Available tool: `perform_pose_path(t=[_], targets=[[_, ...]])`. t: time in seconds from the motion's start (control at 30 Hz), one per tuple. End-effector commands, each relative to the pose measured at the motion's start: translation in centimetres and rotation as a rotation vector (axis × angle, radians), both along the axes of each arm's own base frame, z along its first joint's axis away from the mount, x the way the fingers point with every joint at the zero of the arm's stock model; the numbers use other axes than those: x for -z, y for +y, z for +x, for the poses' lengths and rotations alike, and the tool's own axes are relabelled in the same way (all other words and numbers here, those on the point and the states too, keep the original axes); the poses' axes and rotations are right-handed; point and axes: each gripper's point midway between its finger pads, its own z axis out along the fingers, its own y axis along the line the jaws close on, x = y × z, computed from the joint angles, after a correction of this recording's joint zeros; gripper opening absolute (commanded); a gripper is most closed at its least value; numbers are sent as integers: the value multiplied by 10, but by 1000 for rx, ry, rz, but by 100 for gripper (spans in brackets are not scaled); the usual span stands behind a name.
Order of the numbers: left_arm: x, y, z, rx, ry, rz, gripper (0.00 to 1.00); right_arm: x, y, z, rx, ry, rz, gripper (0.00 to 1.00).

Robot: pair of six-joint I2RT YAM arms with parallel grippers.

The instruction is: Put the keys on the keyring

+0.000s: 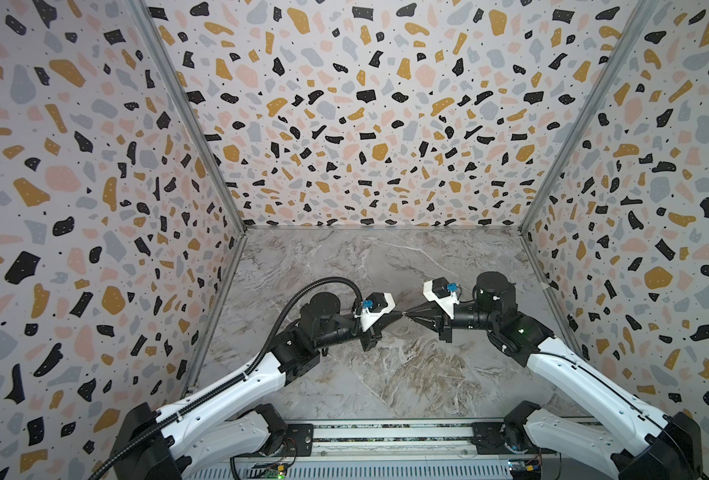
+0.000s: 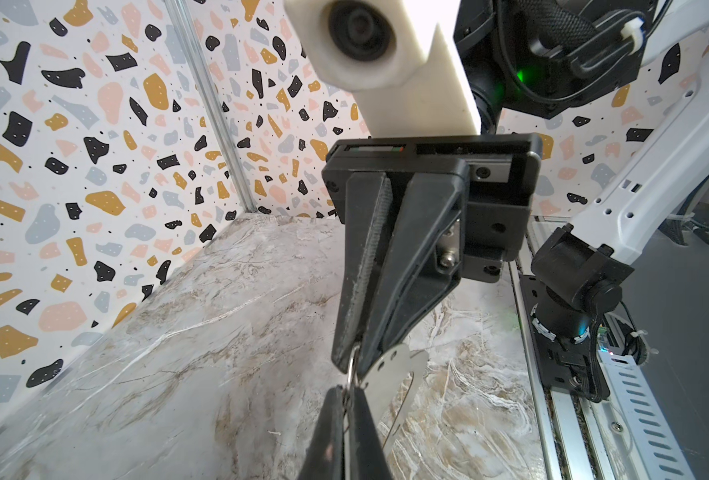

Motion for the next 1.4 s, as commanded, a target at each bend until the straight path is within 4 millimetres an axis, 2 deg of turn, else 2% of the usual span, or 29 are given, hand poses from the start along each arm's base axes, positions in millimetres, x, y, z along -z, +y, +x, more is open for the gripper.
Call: perform_pose_path(t=[0.0,0.13,0.23,0.43,0.6,0.77,0.97,1.13,1.37], targets=[[-44,-3,-3,29,-83,-111,0,-14,3,-4,-28,-27,28,11],[-44,-3,-3,30,-81,-123,0,-15,4,-5,-39,-27,38,10],[-44,-3,-3,28,-78,-129,0,-16,5,-7,-51,-26,43,0],[-33,-2,5,-15,-60,-92,0,-16,6,-2,-29,-19,9,0],[-25,10,18,-124,-46,-25,0,-9,8,7,30,-15,-80,0],[-26,33,28,-257,-64,20,17,-3,13,13,84,-19,-196,0],[-29,51,29,-329,-92,46,21,4,20,18,122,-10,-352,0],[-26,45,20,-262,-97,68,20,3,22,16,111,1,-463,0],[-27,32,7,-135,-117,65,23,-19,23,1,41,-39,-426,0]])
